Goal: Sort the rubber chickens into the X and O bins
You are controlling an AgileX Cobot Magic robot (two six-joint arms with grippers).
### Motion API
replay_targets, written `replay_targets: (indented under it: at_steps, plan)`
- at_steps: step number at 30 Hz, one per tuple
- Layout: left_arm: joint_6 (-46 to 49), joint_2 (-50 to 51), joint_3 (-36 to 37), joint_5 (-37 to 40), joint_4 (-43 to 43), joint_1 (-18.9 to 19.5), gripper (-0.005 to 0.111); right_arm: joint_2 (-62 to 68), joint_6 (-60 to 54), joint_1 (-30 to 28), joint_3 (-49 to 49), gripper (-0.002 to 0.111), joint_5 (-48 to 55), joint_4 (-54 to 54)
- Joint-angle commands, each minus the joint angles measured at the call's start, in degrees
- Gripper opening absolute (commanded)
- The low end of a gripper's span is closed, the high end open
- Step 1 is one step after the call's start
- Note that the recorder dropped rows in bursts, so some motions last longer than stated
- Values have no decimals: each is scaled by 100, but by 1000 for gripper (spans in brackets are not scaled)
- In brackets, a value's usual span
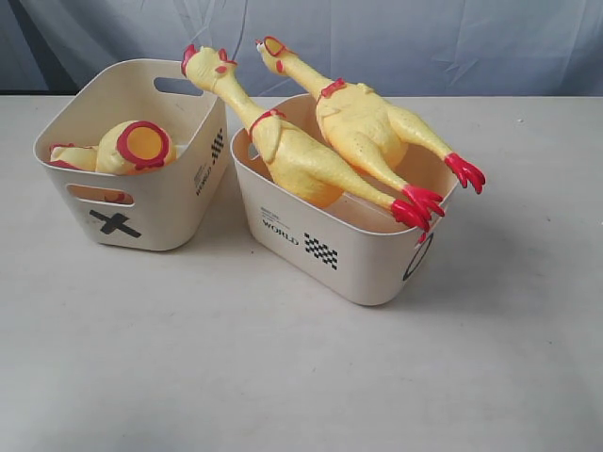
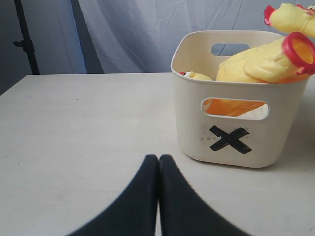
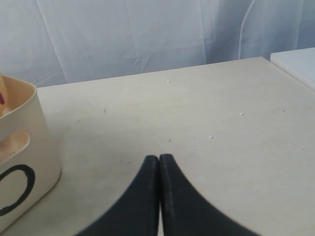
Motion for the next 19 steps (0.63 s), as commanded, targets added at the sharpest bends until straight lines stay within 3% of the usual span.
replay_targets:
  at_steps: [1, 19]
  plan:
    - [-16, -27, -11, -54, -37, -26, 0, -36, 11, -22, 6, -1, -41, 0]
    - [-16, -27, -11, -54, -37, -26, 0, -36, 11, -22, 6, -1, -41, 44]
